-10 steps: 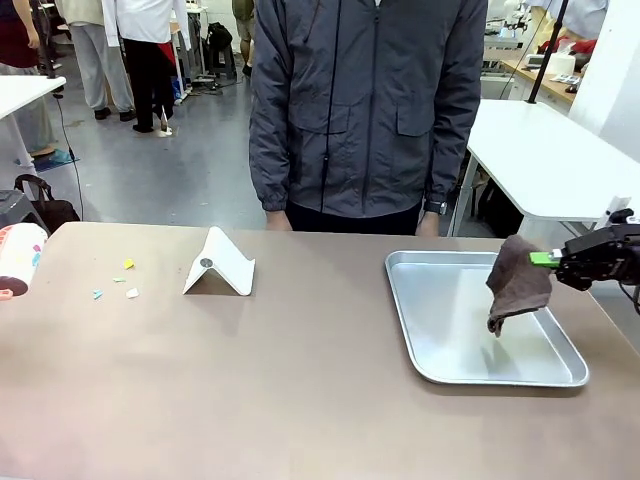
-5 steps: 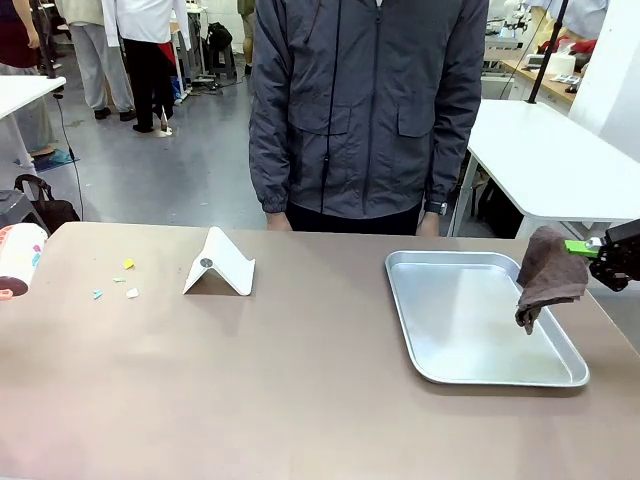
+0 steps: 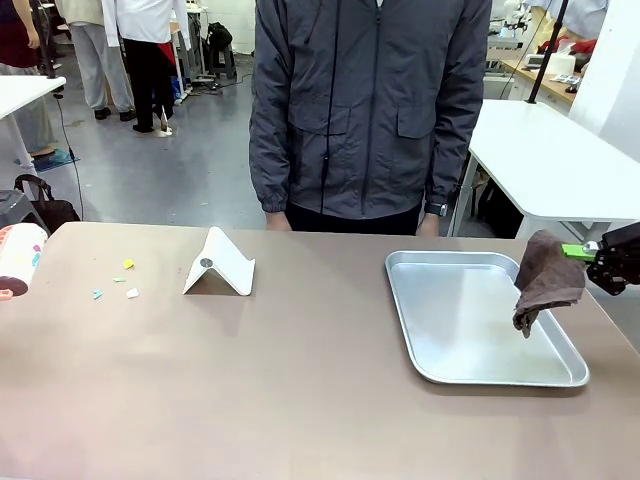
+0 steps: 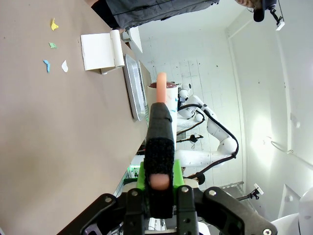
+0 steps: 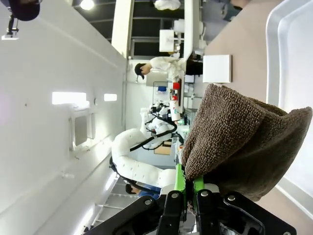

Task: Clean the surface of the table.
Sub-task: Clean the area not pointed to by the person.

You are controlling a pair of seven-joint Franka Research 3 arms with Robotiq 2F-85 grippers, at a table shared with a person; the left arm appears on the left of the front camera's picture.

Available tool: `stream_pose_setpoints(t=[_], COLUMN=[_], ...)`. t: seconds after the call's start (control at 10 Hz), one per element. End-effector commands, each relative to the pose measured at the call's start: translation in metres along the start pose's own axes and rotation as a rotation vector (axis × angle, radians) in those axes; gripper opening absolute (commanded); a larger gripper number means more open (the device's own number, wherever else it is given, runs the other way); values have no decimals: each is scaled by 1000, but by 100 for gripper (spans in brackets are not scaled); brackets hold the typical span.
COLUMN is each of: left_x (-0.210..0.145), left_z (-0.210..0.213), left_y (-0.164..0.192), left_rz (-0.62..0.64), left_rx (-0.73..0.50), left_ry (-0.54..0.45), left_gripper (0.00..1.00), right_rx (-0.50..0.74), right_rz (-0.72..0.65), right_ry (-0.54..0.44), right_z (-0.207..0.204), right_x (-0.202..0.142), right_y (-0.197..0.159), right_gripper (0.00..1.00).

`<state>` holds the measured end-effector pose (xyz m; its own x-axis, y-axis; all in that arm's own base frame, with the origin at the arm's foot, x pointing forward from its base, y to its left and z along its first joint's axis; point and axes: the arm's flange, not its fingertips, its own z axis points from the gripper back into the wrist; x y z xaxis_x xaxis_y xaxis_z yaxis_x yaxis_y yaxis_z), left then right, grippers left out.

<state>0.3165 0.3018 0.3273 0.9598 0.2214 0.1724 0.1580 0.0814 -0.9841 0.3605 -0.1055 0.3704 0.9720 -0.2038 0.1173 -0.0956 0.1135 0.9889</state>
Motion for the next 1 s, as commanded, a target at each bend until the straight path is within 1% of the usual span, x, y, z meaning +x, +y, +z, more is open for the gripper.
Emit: stream_pose_setpoints(t=[0.0, 0.9], left_x=[-1, -1], left_z=[0, 0], left_y=[-5, -5], left_rz=[-6, -6], left_rx=[-16, -16], left_ry=[1, 1], left_gripper=[0, 0], right_rx=[5, 5], right_rz=[15, 15], right_ry=[7, 7], right_z=[0, 0], right_x=[4, 4], right_y=[4, 4], right_gripper=[7, 7])
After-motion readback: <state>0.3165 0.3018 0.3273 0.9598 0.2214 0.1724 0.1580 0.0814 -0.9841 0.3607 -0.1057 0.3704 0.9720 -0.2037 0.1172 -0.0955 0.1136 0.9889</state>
